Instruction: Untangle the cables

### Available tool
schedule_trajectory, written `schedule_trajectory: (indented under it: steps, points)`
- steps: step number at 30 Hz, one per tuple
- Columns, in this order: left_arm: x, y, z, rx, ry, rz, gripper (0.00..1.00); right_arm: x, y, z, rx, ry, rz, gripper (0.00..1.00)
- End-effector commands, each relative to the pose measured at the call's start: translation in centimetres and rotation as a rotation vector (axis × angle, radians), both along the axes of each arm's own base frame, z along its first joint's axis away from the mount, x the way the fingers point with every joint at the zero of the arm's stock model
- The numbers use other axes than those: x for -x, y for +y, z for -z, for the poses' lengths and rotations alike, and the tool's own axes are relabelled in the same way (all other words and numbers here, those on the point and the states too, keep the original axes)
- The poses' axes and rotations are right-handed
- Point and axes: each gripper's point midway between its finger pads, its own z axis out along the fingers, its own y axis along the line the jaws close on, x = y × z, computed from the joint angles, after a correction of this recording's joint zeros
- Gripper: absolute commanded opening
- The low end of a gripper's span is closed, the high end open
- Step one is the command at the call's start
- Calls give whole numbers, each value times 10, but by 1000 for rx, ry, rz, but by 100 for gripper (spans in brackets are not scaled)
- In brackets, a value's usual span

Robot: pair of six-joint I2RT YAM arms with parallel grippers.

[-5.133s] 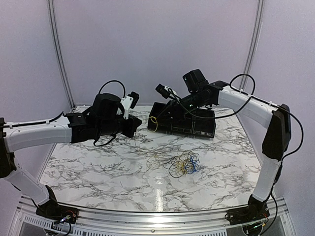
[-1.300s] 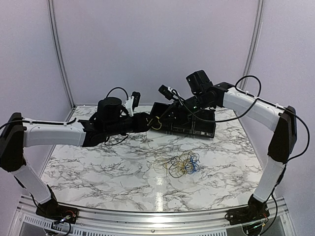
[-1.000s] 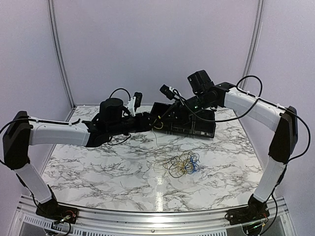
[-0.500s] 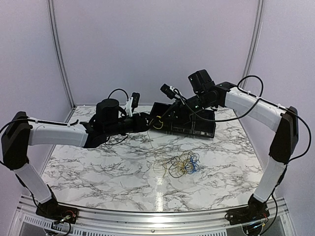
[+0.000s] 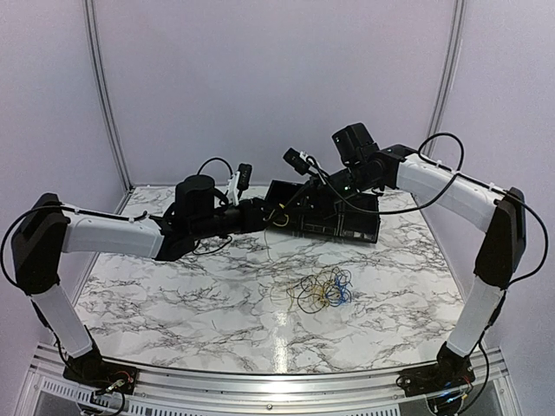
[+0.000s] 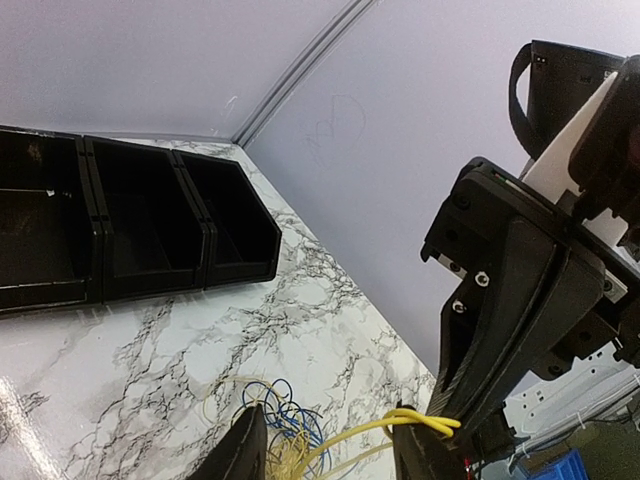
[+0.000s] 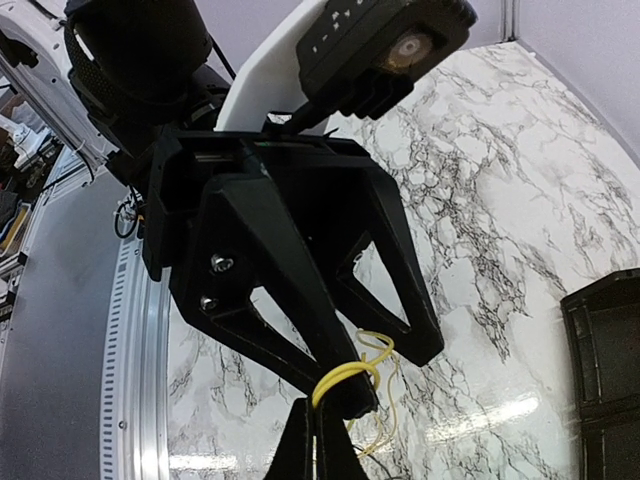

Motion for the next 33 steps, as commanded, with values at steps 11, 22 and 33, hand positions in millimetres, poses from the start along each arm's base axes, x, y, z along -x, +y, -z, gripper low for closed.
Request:
schedule_trajectory:
  steps: [11,22,33]
  points:
    - [-69,20,27,39,115,-369,43,9,-2,-32,-21,-134,-12,0]
    - [-78,102,116,-288,325,-727,41,21,-8,-63,-48,-223,-20,0]
    - [-71,120,149,-429,402,-765,41,20,-7,-109,-144,-274,9,0]
